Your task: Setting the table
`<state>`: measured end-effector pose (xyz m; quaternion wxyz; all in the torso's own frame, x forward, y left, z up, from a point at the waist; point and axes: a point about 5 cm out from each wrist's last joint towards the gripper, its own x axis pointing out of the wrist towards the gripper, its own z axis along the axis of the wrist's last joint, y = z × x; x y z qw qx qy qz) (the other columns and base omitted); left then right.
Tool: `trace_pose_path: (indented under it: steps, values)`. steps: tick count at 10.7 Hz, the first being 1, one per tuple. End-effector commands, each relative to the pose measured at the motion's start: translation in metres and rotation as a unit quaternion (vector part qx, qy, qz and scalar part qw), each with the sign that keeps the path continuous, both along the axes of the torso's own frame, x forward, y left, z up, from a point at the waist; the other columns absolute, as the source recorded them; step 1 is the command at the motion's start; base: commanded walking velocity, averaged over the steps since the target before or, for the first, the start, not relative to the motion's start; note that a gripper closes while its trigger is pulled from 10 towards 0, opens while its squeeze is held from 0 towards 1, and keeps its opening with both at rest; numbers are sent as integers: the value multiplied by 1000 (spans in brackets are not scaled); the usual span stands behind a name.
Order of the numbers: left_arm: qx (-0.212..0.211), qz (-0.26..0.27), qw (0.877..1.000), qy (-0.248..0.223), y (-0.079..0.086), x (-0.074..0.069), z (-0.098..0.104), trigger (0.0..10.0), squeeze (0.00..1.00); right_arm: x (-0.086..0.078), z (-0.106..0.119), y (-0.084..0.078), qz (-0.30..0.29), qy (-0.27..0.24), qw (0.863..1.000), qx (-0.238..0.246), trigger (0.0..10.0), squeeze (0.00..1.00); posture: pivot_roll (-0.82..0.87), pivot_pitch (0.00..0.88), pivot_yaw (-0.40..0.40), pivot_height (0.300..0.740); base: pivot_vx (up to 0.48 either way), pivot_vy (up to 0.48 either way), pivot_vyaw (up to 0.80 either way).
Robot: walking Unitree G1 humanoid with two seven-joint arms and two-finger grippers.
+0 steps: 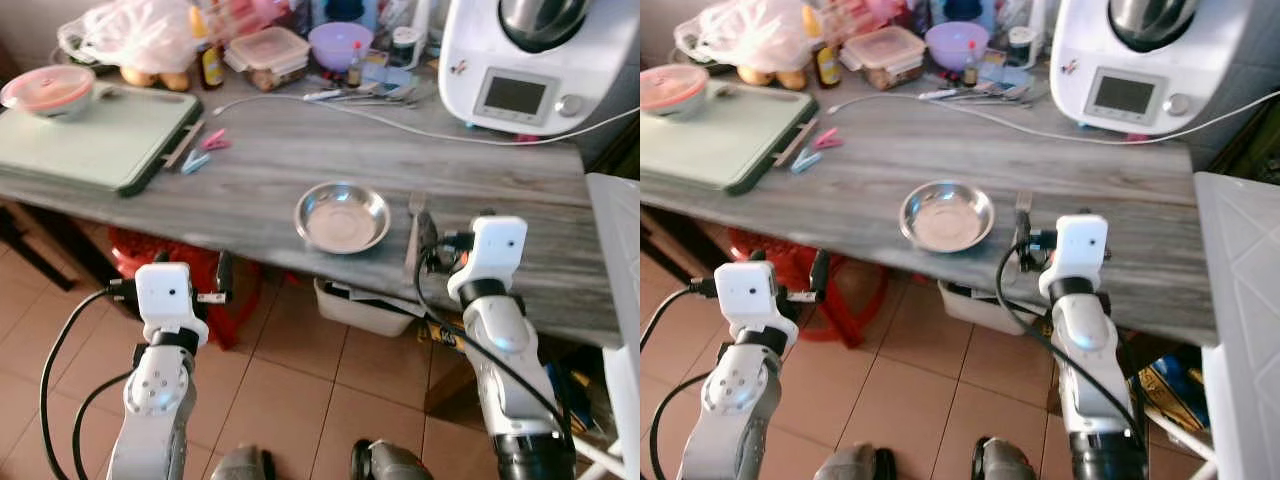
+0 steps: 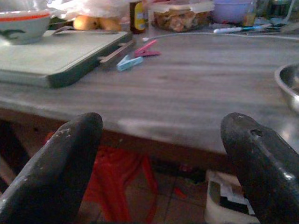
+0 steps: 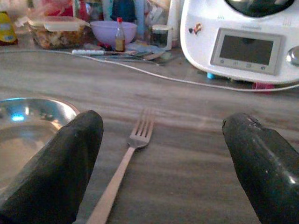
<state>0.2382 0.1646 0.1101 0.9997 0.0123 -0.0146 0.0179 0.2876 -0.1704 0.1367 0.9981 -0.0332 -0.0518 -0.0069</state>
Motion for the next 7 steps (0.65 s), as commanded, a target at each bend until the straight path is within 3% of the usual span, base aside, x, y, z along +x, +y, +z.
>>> trace_pose_path:
  steps: [1, 7]
  values:
    - [8, 3, 1000, 12, 3, -2, -5, 10000, 0, 0, -1, -2, -9, 1, 1000, 2, 10000, 0, 37, 55, 27, 740, -262, 0, 0]
    - [5, -1, 1000, 21, 0, -5, -9, 10000, 0, -1, -11, -5, -26, 33, 999, 7, 10000, 0, 29, 48, 25, 740, -283, 0, -67]
